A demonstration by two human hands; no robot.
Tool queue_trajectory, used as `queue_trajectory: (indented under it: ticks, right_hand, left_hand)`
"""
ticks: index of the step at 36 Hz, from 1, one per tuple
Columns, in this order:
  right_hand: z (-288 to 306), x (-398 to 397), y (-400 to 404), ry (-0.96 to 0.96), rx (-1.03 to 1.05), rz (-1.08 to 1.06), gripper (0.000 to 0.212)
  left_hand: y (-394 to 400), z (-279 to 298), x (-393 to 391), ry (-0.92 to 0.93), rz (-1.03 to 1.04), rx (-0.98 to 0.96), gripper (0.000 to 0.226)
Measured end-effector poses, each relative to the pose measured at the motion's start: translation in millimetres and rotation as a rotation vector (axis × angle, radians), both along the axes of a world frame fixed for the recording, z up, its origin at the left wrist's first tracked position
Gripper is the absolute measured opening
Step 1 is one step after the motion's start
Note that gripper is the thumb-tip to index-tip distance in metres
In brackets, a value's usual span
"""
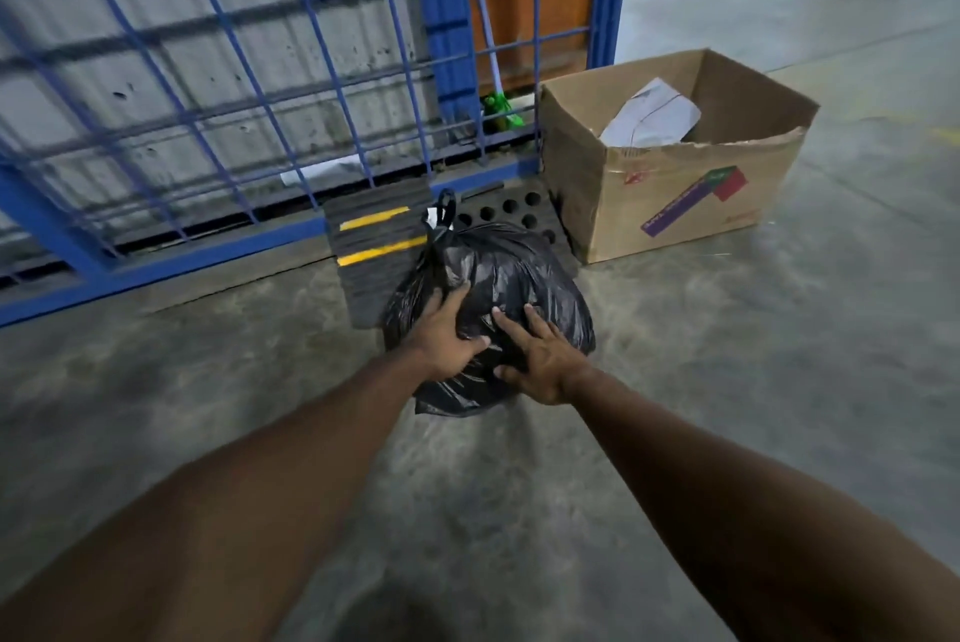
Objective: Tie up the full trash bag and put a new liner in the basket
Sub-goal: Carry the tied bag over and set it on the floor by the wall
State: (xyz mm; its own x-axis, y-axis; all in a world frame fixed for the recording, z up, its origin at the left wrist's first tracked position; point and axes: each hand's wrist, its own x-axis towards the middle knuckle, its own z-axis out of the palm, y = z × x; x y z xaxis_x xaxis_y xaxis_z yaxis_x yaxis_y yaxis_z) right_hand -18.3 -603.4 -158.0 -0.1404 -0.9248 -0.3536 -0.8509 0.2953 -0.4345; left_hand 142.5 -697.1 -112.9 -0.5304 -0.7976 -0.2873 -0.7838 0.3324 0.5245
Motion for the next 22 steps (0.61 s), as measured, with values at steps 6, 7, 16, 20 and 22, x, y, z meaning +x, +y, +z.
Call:
queue_trajectory:
  ticks: [6,7,16,20,22]
  right_hand:
    - [45,-29,68,0.015,-0.114,-0.124,0.047]
    - [48,-34,79,0.009,-0.086,-0.123,0.041]
    - [131,-60,286,0.072,-0.023,-0.344,0.032]
    - [176,-37,404,0.092,-0.078,-0.541,0.025]
    - [196,-23,457,0.121,-0.114,-0.624,0.023]
  left_hand:
    - [25,41,3,0.132,0.004,-0.215,0.057]
    - [29,46,5,0.143,-0.026,-0.226,0.054]
    - [130,90,-16,0.256,-0.376,-0.218,0.035]
    - [203,103,-33,0.311,-0.572,-0.170,0.031]
    - [238,106,-43,0.333,-0.653,-0.154,0.029]
